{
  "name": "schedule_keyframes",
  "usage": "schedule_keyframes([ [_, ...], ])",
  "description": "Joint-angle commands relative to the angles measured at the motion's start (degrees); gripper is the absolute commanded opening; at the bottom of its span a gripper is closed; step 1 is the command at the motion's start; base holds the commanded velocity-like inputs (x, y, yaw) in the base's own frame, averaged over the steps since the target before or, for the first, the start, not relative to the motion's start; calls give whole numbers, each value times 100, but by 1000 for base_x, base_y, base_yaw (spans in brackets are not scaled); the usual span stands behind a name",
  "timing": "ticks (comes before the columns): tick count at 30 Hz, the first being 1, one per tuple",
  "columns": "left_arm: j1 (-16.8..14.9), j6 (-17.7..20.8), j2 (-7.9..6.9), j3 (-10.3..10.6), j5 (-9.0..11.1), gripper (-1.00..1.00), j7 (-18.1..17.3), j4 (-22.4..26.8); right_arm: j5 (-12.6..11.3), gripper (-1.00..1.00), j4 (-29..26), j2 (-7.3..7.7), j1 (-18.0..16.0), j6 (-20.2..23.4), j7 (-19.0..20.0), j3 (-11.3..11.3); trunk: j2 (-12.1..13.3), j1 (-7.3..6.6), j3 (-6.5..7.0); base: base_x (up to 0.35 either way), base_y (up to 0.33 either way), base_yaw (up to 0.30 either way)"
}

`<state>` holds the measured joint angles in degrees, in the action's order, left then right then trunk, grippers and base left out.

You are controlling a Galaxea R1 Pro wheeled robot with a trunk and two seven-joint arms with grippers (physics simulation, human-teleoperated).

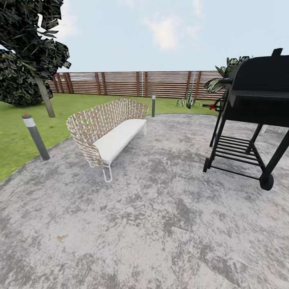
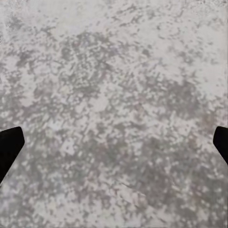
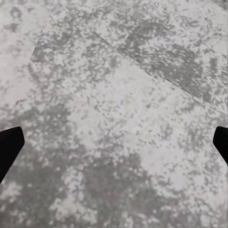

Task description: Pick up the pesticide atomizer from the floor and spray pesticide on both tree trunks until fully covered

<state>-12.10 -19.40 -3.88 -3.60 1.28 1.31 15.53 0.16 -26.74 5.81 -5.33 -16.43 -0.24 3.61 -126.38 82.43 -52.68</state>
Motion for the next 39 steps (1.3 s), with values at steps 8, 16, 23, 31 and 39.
schedule_keyframes([
  [8,-3,-20,1,-1,13,100,1,-6,13,100,14,-1,-3,-156,6,-2,-2,2,-5,332,48,-5],
  [16,-3,-20,1,-7,13,100,1,-6,12,100,20,-1,-2,-184,6,-1,-2,2,-5,339,1,0],
  [23,-3,-20,1,-10,13,100,1,-6,11,100,19,-1,-2,-185,6,-4,-2,2,-5,339,0,-23],
  [31,-3,-20,0,-10,13,100,1,-6,11,100,20,-1,-2,-185,6,-3,-2,2,19,339,0,-238],
  [39,-3,-20,0,-10,13,100,1,-6,11,100,20,-1,-3,-185,6,-9,-2,2,35,339,2,-130],
])
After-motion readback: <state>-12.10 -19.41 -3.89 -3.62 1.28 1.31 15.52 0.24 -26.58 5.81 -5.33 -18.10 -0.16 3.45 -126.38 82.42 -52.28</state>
